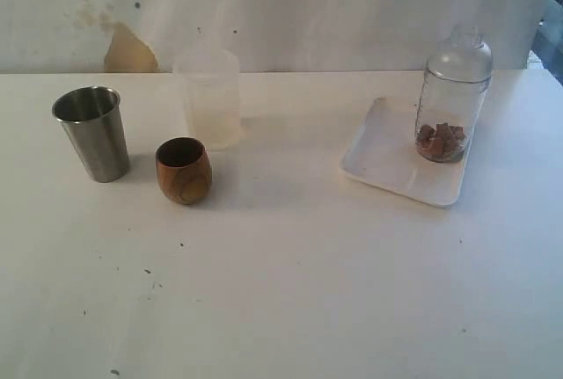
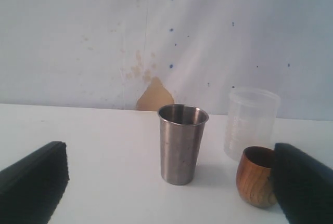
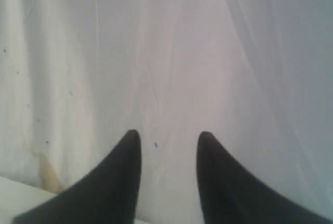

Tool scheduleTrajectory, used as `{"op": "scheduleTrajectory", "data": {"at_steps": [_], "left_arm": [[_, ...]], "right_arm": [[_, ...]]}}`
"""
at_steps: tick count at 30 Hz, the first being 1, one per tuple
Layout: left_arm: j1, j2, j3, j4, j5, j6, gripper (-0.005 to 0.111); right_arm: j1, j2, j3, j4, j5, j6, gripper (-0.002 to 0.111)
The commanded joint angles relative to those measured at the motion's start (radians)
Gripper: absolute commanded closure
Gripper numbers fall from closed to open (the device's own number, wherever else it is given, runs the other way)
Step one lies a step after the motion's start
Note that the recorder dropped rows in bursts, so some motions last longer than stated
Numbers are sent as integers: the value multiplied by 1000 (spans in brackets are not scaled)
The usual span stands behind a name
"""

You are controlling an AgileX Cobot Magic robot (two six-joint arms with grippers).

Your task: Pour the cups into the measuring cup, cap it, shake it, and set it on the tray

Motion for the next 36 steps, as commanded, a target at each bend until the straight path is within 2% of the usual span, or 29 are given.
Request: {"op": "scheduleTrajectory", "data": {"at_steps": [1, 3, 6, 11, 13, 16, 19, 25, 27, 36], "left_arm": [[-5, -2, 5, 0, -5, -2, 2], [-5, -2, 5, 0, -5, -2, 2], [-5, -2, 5, 0, -5, -2, 2], [-5, -2, 5, 0, -5, -2, 2], [-5, -2, 5, 0, -5, -2, 2], [-5, -2, 5, 0, -5, -2, 2], [-5, -2, 5, 0, -5, -2, 2], [-5, -2, 5, 0, -5, -2, 2], [-5, -2, 5, 0, -5, -2, 2], [-5, -2, 5, 0, -5, -2, 2]], "right_arm": [[56, -54, -58, 3, 264, 56, 91], [81, -67, -84, -13, 412, 75, 98], [115, -78, -124, -168, 558, 75, 104], [178, -82, -169, -387, 855, 73, 106], [197, -82, -169, -418, 1000, 67, 106], [208, -82, -169, -383, 1173, -52, 106], [208, -82, -169, -232, 1296, -241, 107], [208, -86, -172, 322, 1460, -753, 108], [208, -99, -172, 489, 1511, -832, 108], [206, -203, -168, 826, 1767, -1038, 108]]}}
